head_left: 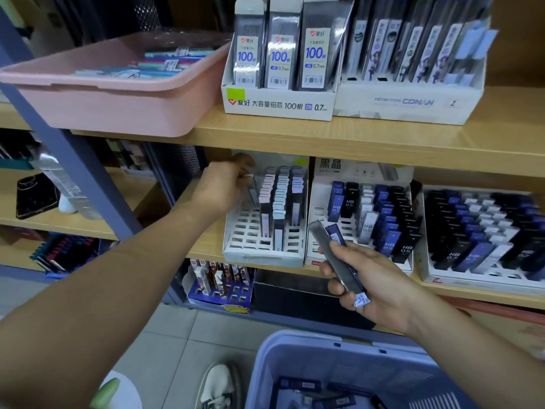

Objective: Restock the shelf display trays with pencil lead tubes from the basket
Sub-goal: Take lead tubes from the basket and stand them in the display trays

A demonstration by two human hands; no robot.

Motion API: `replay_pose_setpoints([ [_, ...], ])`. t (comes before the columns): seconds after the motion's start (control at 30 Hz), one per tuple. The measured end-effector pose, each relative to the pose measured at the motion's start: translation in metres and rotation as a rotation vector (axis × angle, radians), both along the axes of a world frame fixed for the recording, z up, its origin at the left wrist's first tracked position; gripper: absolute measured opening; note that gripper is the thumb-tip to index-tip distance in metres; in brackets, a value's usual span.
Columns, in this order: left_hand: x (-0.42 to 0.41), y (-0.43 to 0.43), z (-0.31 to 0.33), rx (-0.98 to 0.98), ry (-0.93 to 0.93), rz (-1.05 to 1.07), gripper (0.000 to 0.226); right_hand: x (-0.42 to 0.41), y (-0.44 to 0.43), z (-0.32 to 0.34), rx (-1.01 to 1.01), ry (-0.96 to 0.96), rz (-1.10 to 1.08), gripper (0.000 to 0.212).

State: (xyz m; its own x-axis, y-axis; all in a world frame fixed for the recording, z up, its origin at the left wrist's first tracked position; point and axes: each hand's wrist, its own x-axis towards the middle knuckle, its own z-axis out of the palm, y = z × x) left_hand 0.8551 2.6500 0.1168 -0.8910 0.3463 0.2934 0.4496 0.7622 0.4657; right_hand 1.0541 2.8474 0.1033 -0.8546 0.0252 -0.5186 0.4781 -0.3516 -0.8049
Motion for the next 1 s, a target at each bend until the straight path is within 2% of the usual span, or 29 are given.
replay_pose_setpoints([
  [0.1,-0.001,0.008,-0.003,0.040,0.049,0.040,0.017,0.000,0.001,0.000,-0.024,0.006,-0.017,0.017],
  [0.33,0.001,0.020,0.002,-0.110,0.056,0.041,0.040,-0.002,-0.002,0.000,-0.103,-0.029,-0.062,0.019],
  [0.53,0.025,0.008,0.021,-0.113,0.019,0.017,0.033,0.003,-0.001,0.007,-0.088,0.042,-0.081,0.013],
  [0.6,0.040,0.009,0.037,-0.025,-0.094,0.027,0.027,0.006,-0.003,0.011,-0.086,0.074,-0.079,0.012],
  [0.7,0.070,0.019,0.065,0.281,-0.567,-0.083,0.020,0.009,-0.005,0.016,-0.085,0.098,-0.042,0.019],
  [0.77,0.090,0.025,0.071,0.346,-0.747,-0.207,0.019,0.012,-0.005,0.018,-0.149,0.092,0.002,0.025],
  [0.87,0.110,0.032,0.067,0.437,-0.806,-0.329,0.021,0.014,-0.002,0.022,-0.315,0.081,0.068,0.027],
  [1.0,0.114,0.031,0.061,0.487,-0.714,-0.296,0.011,0.017,0.005,0.026,-0.380,0.073,0.145,0.033],
])
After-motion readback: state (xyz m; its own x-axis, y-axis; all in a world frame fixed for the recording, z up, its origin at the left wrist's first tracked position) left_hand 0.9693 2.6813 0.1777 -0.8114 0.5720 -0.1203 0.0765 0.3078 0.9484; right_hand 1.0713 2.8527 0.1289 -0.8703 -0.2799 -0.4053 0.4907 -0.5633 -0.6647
